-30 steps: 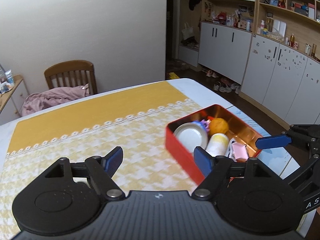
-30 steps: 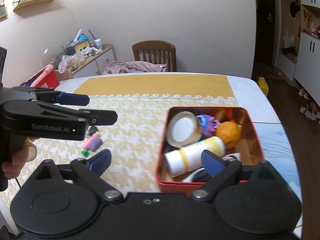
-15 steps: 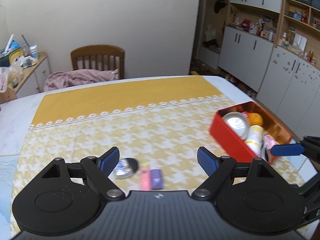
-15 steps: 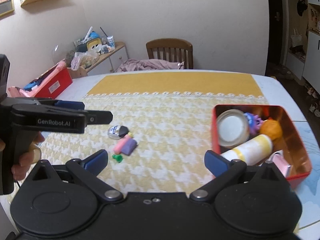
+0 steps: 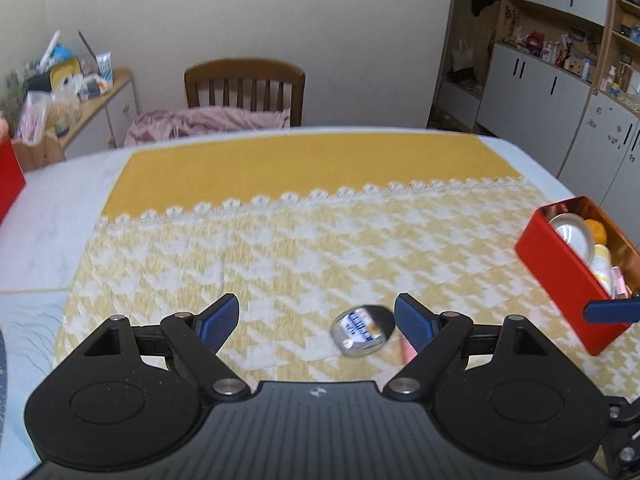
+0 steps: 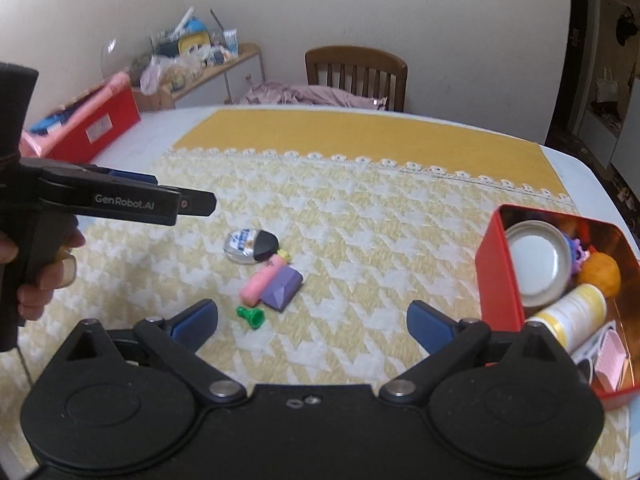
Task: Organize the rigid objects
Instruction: 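Grasp the green pushpin with the right tool while the left tool grasps the eye-drop bottle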
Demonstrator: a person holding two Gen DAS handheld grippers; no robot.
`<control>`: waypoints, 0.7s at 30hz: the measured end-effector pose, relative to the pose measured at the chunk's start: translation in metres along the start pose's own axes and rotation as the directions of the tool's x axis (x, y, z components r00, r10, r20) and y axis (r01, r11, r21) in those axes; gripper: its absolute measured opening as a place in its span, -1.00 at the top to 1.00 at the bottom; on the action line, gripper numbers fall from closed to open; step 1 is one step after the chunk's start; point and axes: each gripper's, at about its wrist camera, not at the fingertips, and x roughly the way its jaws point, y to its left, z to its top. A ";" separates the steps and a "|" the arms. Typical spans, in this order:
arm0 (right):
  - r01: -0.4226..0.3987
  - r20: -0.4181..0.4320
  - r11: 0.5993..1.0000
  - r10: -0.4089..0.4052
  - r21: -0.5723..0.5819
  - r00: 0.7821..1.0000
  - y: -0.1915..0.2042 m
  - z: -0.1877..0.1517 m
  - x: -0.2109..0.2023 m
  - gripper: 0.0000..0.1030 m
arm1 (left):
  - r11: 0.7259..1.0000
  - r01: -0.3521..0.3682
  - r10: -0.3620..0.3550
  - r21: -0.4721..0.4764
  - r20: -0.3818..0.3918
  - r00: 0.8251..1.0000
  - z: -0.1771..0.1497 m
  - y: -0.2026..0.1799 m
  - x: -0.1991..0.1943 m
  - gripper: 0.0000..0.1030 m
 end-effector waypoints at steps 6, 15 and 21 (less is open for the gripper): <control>-0.007 -0.061 1.000 0.008 0.018 0.998 -0.002 0.004 0.030 -0.67 | 0.999 0.002 -0.001 0.041 -0.033 0.999 -0.007 -0.004 0.024 -0.65; -0.089 -0.125 0.993 0.079 -0.081 0.989 0.029 -0.003 0.055 -0.43 | 0.995 0.041 -0.037 0.090 -0.046 0.998 -0.012 -0.015 0.046 -0.65; -0.118 -0.147 0.988 0.103 -0.100 0.984 0.038 -0.003 0.064 -0.13 | 0.994 0.053 -0.049 0.100 -0.050 0.998 -0.015 -0.011 0.061 -0.64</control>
